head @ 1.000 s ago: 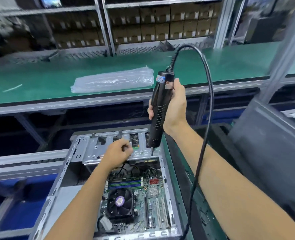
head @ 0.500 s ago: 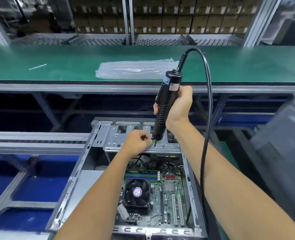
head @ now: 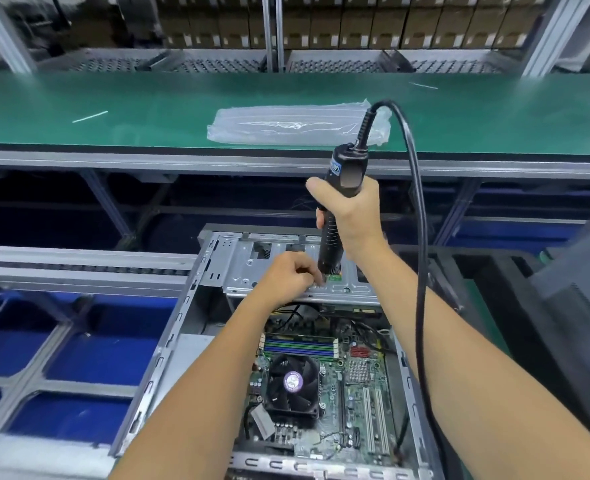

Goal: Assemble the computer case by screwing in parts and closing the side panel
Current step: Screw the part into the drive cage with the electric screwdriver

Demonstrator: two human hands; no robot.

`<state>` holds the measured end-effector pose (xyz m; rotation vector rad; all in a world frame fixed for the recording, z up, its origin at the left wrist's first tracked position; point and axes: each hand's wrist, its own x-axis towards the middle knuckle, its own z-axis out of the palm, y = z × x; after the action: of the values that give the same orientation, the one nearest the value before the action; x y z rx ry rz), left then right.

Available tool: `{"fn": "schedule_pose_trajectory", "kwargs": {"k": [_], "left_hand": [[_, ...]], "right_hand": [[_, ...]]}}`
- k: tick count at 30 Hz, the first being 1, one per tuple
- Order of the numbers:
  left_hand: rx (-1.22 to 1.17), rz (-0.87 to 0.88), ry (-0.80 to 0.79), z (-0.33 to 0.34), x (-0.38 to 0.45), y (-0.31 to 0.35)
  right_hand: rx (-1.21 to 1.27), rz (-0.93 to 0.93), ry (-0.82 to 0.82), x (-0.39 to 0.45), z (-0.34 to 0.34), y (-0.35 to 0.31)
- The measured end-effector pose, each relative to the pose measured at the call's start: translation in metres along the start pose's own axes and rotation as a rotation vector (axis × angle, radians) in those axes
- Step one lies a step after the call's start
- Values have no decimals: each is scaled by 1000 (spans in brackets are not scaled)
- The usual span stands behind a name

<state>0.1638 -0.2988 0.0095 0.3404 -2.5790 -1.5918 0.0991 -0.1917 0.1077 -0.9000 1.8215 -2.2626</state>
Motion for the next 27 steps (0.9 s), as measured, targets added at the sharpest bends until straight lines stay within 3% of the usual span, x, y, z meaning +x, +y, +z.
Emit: {"fn": "schedule_pose_trajectory", "kwargs": {"k": [10,27], "left_hand": [[-30,19,10,-2,-2,1],[173,56,-52,-1,2,-1]], "right_hand": [[23,-19,7,0,-1,1],[50,-9,-8,0,0,10]]}}
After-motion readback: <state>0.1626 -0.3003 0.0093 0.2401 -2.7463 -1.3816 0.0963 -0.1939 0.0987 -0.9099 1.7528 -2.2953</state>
